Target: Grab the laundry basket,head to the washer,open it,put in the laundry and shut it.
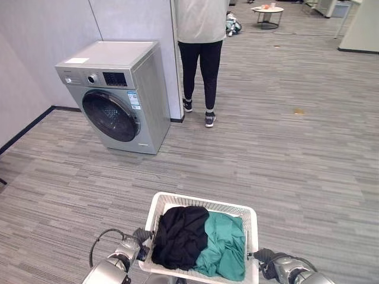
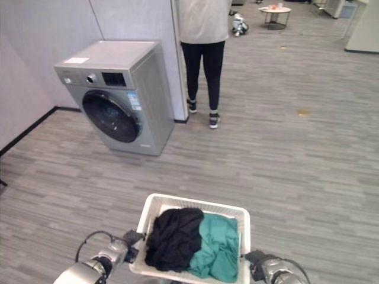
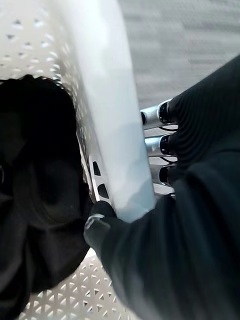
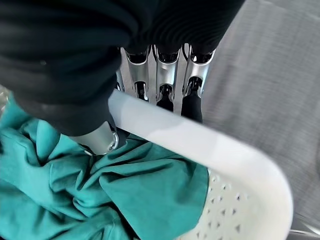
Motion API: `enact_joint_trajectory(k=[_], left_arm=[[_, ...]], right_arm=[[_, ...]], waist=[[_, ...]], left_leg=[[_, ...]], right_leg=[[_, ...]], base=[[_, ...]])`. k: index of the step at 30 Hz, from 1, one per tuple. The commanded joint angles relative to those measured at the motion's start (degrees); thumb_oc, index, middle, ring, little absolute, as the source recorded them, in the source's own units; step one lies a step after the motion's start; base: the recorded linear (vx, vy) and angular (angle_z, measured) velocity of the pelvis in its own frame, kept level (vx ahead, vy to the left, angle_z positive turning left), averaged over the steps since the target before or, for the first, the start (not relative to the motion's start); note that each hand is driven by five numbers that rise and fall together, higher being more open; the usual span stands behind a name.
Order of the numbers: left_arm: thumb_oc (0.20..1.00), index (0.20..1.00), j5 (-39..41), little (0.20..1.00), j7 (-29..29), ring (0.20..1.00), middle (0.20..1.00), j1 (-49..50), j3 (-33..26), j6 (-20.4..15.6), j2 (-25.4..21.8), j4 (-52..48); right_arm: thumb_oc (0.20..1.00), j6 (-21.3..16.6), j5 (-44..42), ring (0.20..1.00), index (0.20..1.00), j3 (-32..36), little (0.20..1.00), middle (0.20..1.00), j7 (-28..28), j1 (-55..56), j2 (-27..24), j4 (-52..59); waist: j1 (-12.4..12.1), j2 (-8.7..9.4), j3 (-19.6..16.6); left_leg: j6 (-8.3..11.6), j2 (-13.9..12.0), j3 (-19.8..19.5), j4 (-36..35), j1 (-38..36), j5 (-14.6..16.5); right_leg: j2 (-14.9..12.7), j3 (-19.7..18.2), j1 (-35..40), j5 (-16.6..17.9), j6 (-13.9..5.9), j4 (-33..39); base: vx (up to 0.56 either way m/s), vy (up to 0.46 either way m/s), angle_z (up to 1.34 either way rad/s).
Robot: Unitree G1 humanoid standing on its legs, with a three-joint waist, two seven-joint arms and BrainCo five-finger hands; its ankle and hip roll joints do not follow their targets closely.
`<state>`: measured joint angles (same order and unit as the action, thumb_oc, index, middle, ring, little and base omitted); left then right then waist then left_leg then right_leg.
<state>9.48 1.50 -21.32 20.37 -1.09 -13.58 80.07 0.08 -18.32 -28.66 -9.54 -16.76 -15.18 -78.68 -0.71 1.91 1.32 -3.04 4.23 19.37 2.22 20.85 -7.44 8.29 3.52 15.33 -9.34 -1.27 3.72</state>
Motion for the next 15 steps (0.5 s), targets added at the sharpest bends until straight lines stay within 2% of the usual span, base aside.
enact_joint_trajectory(k=[1, 2, 3, 4, 5, 6, 7, 8, 9, 10, 11, 12, 13, 15], left_arm=[[0.200, 0.200, 3.85, 0.200, -3.61, 0.200, 0.200, 2.17, -2.94, 1.08, 1.43, 2.64], [0.200, 0.200, 3.64, 0.200, -3.39, 0.200, 0.200, 3.09, -3.71, 0.73, -0.01, 1.70], [0.200, 0.200, 3.64, 0.200, -3.39, 0.200, 0.200, 3.10, -3.71, 0.73, -0.02, 1.69], [0.200, 0.200, 3.39, 0.200, -3.04, 0.200, 0.200, 3.00, -4.10, 0.50, -0.87, 1.06], [0.200, 0.200, 2.18, 0.200, -3.15, 0.200, 0.200, 3.27, -3.95, 0.57, -0.92, 1.48], [0.200, 0.200, 1.31, 0.200, -3.36, 0.200, 0.200, 3.65, -3.63, 0.81, -0.98, 1.94], [0.200, 0.200, 1.40, 0.200, -3.16, 0.200, 0.200, 3.76, -3.52, 0.80, -1.00, 1.98], [0.200, 0.200, 1.40, 0.200, -3.16, 0.200, 0.200, 3.75, -3.52, 0.80, -0.98, 1.98], [0.200, 0.200, 1.05, 0.200, -2.90, 0.200, 0.200, 3.63, -3.50, 1.10, -1.20, 2.29], [0.200, 0.200, 0.72, 0.200, -2.90, 0.200, 0.200, 3.64, -3.57, 1.20, -1.27, 2.60], [0.200, 0.200, 0.66, 0.200, -2.86, 0.200, 0.200, 3.22, -3.59, 1.39, -1.27, 2.77], [0.200, 0.200, 0.66, 0.200, -2.86, 0.200, 0.200, 3.19, -3.60, 1.39, -1.25, 2.78], [0.200, 0.200, 1.00, 0.200, -2.84, 0.200, 0.200, 2.95, -3.87, 1.41, -1.02, 2.83], [0.200, 0.200, 1.26, 0.200, -2.81, 0.200, 0.200, 2.84, -4.08, 1.28, -0.57, 2.75]], right_arm=[[0.200, -0.84, 0.53, 0.200, 0.200, 0.42, 0.200, 0.200, -4.39, 3.73, 4.74, 5.51], [0.200, -0.76, 0.70, 0.200, 0.200, 0.42, 0.200, 0.200, -5.49, 4.27, 5.13, 5.65], [0.200, -0.76, 0.70, 0.200, 0.200, 0.42, 0.200, 0.200, -5.49, 4.28, 5.14, 5.65], [0.200, -0.55, 1.90, 0.200, 0.200, -0.03, 0.200, 0.200, -6.23, 4.53, 5.29, 5.72], [0.200, -0.58, 2.46, 0.200, 0.200, 0.24, 0.200, 0.200, -6.49, 4.85, 5.28, 5.09], [0.200, -0.60, 3.20, 0.200, 0.200, 0.61, 0.200, 0.200, -6.95, 5.18, 5.07, 4.76], [0.200, -0.56, 3.71, 0.200, 0.200, 0.84, 0.200, 0.200, -6.86, 5.22, 4.90, 4.65], [0.200, -0.56, 3.71, 0.200, 0.200, 0.84, 0.200, 0.200, -6.86, 5.21, 4.88, 4.65], [0.200, -0.46, 3.95, 0.200, 0.200, 2.22, 0.200, 0.200, -6.17, 5.25, 4.23, 3.59], [0.200, -0.48, 3.72, 0.200, 0.200, 2.93, 0.200, 0.200, -5.98, 5.23, 3.93, 3.08], [0.200, -0.65, 3.10, 0.200, 0.200, 3.73, 0.200, 0.200, -5.78, 4.99, 3.48, 2.75], [0.200, -0.65, 3.10, 0.200, 0.200, 3.73, 0.200, 0.200, -5.78, 4.97, 3.46, 2.74], [0.200, -0.73, 2.98, 0.200, 0.200, 4.09, 0.200, 0.200, -5.60, 4.92, 3.21, 2.70], [0.200, -0.88, 2.52, 0.200, 0.200, 4.51, 0.200, 0.200, -5.21, 4.59, 3.09, 2.67]], waist=[[-1.54, -0.27, -1.19], [-2.07, 2.51, -1.58], [-2.09, 2.53, -1.61], [-2.65, 4.00, -1.44], [-3.19, 4.55, -1.87], [-3.83, 5.08, -2.12], [-4.06, 4.62, -1.79], [-4.17, 4.49, -1.93], [-3.58, 2.70, -0.84], [-3.09, 2.17, -0.16], [-2.14, 1.52, 0.44], [-2.08, 1.42, 0.37], [-1.33, 1.00, 0.87], [-0.51, 0.98, 1.78]], left_leg=[[4.20, -4.11, -2.47, 0.77, -2.91, -5.08], [2.17, -3.68, -1.38, 4.12, -2.98, -0.87], [2.16, -3.69, -1.34, 4.17, -2.95, -0.82], [1.22, -3.36, -0.75, 5.28, -4.04, 1.42], [0.60, -2.61, -0.79, 4.77, -5.54, 2.46], [-0.24, -1.61, -1.09, 4.42, -6.94, 3.81], [-0.90, -1.47, -1.57, 3.98, -8.22, 4.43], [-0.86, -1.67, -1.51, 3.98, -8.05, 4.36], [-1.83, -1.94, -2.53, 2.25, -11.76, 5.48], [-2.06, -1.87, -2.93, 1.30, -13.96, 6.05], [-1.63, -2.00, -3.82, 0.19, -16.06, 6.35], [-1.60, -2.11, -3.91, 0.18, -15.96, 6.29], [-0.83, -2.03, -4.74, -0.56, -17.96, 6.30], [0.35, -1.38, -5.65, -0.62, -20.29, 7.22]], right_leg=[[-6.24, -2.07, -4.29, 3.50, -1.03, -5.01], [-8.31, -2.03, -5.66, 5.21, -2.88, -11.08], [-8.33, -2.06, -5.70, 5.17, -2.89, -11.13], [-9.12, -1.42, -7.78, 7.17, -4.26, -16.48], [-9.77, -0.86, -8.79, 9.20, -5.37, -19.03], [-10.68, -0.61, -9.60, 13.72, -6.65, -23.43], [-11.52, 0.79, -11.42, 16.09, -7.03, -28.12], [-11.35, 0.71, -11.59, 16.28, -6.98, -28.00], [-13.01, 4.74, -15.95, 19.18, -7.01, -36.90], [-14.48, 7.16, -18.64, 17.63, -6.83, -39.18], [-14.02, 8.32, -21.74, 14.85, -6.10, -37.18], [-13.90, 8.44, -21.73, 14.98, -6.04, -36.98], [-13.77, 10.48, -23.49, 12.58, -5.17, -32.08], [-14.58, 13.59, -24.09, 11.94, -4.73, -20.77]], base=[[0.45, 0.169, -0.41], [0.31, 0.106, -0.50], [0.56, 0.193, -0.65], [0.39, 0.142, -0.42], [0.55, 0.220, -0.20], [0.39, 0.202, 0.04], [0.25, 0.147, 0.10], [0.28, 0.234, 0.25], [0.29, 0.222, 0.31], [0.42, 0.236, 0.25], [0.22, 0.068, 0.11], [0.26, 0.008, 0.15], [0.24, -0.027, 0.36], [0.33, -0.093, 0.41]])
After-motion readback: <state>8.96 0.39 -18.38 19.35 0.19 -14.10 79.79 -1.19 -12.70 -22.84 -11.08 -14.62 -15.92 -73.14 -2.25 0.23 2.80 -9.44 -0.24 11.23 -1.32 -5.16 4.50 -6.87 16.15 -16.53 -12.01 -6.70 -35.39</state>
